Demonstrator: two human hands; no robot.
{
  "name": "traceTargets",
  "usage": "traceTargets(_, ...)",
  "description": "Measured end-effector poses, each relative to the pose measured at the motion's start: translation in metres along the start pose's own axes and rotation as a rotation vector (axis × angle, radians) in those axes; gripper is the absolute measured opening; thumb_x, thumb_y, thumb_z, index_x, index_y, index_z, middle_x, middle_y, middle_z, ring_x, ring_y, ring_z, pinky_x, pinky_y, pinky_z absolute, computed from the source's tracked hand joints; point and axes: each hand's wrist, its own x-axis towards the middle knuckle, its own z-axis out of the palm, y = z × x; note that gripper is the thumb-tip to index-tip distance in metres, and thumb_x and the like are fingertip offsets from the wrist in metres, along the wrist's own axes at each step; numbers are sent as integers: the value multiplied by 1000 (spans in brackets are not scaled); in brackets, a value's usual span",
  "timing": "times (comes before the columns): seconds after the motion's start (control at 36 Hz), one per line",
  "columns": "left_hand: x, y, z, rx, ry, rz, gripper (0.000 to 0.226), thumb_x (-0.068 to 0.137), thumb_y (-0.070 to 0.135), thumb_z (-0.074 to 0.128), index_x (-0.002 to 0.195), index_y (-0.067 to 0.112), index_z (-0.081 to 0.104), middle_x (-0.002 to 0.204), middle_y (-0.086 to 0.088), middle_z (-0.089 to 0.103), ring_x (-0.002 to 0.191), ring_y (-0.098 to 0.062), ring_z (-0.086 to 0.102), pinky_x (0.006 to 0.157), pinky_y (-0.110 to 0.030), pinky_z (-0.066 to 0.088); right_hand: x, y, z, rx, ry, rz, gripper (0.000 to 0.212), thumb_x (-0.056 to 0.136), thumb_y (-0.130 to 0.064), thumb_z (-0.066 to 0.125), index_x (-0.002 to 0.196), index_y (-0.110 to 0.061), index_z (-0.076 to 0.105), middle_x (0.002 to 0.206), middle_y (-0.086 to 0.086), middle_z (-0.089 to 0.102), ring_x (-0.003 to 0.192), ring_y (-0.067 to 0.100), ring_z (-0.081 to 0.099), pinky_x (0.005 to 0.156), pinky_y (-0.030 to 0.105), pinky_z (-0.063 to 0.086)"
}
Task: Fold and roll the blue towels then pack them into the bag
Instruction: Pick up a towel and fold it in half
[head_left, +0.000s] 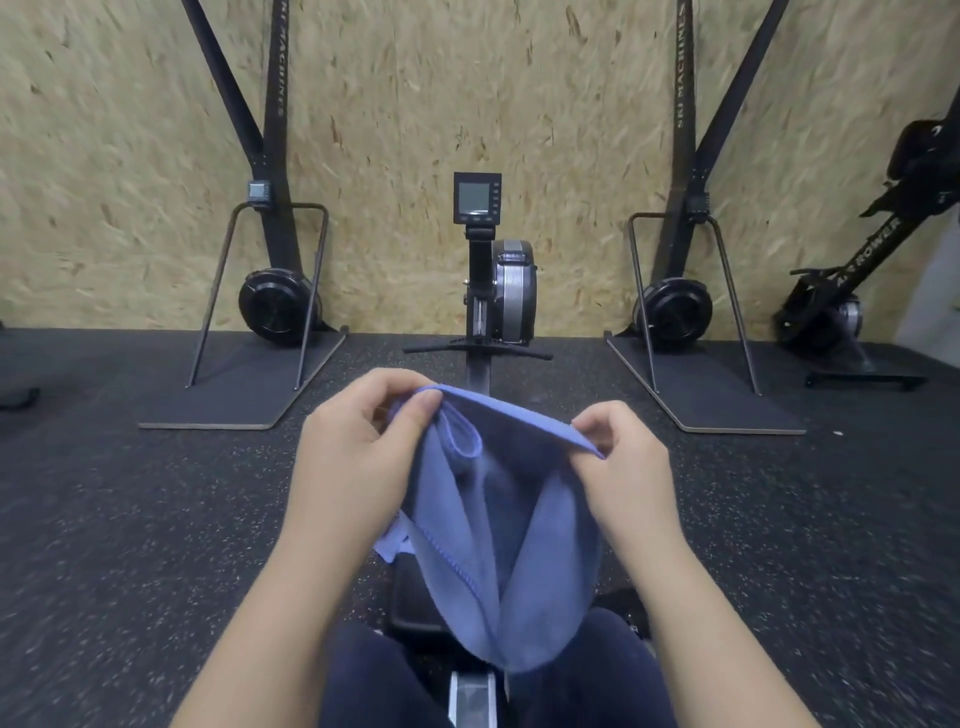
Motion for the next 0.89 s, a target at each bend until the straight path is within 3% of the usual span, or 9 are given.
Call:
traceTargets(0.08,1,-8,-3,-58,86,-49,20,90,16,65,78,32,67,66,21,64,59,5,53,59,-12,40,0,13,-9,-7,36,61,21,78,-1,65,71,-20,56,71,-3,61,64,5,52,57,14,38)
traceTargets(0.19,1,-16,-2,-73,194,-111,13,90,19,66,83,29,70,74,14,68,65,0,58,67,-21,46,-1,17,-15,36,10,110,24,76,-16,73,64,-13,54,53,-5,48,46,6,37,45,18,31)
traceTargets(0.31,-3,-20,8,-5,104,-165,19,87,18,69,85,36,68,79,17,69,70,7,60,69,-14,47,-4,9,-7,93,-10,138,27,78,-22,73,61,-14,52,46,-11,43,44,5,33,45,19,27)
traceTargets(0.44,-13,-16,24,27,-131,-117,36,84,13,71,94,47,63,71,23,66,68,6,59,70,-13,44,-12,-13,9,182,-96,106,16,81,-13,70,70,-22,64,63,-5,65,49,-1,49,49,13,36)
traceTargets(0.56,-22,-10,35,147,-277,-74,39,85,17,70,111,46,62,70,27,61,69,6,55,69,-9,41,-20,-30,11,283,-181,13,23,83,-1,64,76,-23,69,69,-10,70,62,2,60,58,10,43)
traceTargets(0.61,-23,-10,37,191,-269,-64,30,87,21,67,107,44,66,82,28,66,86,6,59,85,-21,47,-24,-36,10,317,-238,-31,27,83,3,60,80,-22,70,76,-10,72,70,7,65,64,12,46)
traceTargets(0.67,-24,-10,37,193,-233,-59,19,88,22,65,93,41,67,89,24,69,91,1,62,86,-30,49,-26,-39,11,318,-255,-63,27,83,2,60,83,-22,71,80,-8,73,76,10,66,65,12,45)
traceTargets(0.75,-22,-9,36,211,-182,-50,14,89,23,63,85,37,66,85,19,69,86,-3,62,79,-27,47,-26,-38,13,313,-233,-63,22,81,0,64,84,-22,68,79,-8,71,74,6,64,66,12,45)
traceTargets(0.89,-18,-11,31,148,-115,-48,18,89,19,63,81,35,64,81,23,67,82,6,59,70,-7,39,-23,-30,12,167,-211,-71,18,80,-6,69,78,-23,63,74,-10,65,63,5,55,62,11,43)
